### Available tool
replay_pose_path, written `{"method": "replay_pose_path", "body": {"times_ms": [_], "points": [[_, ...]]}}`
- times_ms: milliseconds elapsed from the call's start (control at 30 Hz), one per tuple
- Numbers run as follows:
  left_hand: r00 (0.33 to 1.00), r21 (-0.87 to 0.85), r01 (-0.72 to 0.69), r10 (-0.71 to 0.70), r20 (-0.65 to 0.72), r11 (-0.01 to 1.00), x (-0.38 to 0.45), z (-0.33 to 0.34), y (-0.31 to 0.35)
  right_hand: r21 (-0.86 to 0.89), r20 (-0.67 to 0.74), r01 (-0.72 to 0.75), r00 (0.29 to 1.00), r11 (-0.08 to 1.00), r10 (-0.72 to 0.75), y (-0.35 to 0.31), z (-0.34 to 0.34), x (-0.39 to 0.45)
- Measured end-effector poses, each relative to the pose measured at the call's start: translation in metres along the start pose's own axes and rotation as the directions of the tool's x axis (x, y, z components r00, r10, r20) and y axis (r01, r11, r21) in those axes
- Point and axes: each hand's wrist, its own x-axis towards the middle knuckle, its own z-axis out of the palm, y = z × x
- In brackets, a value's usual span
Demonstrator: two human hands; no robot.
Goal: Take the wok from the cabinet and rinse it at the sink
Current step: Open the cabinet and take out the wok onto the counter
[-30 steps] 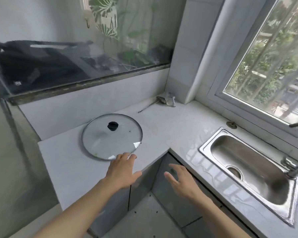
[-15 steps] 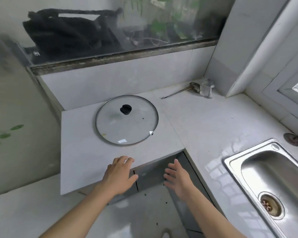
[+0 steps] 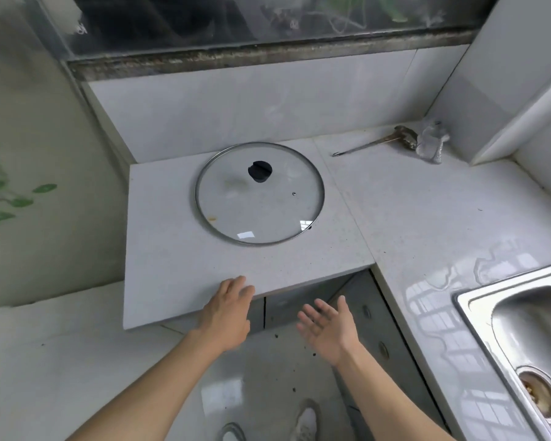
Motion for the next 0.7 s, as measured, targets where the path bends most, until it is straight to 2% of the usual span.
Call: {"method": "replay_pose_path", "body": {"times_ms": [167, 500, 700], "points": [[0.999, -0.029, -0.038, 0.037, -0.040, 0.999, 0.000, 0.011, -0.009, 0.051, 0.008, -0.017, 1.000, 0.999, 0.017, 0.014, 0.014, 0.023], [0.998, 0.003, -0.053, 0.053, -0.025, 0.999, 0.003, 0.010, -0.008, 0.249, 0.101, -0.071, 0.994, 0.966, 0.047, 0.030, 0.058, 0.041], [0.999, 0.031, -0.036, 0.036, 0.007, 0.999, 0.007, 0.008, -0.005, 0.198, 0.049, -0.010, 0.999, 0.980, 0.000, 0.041, 0.058, 0.043]]}}
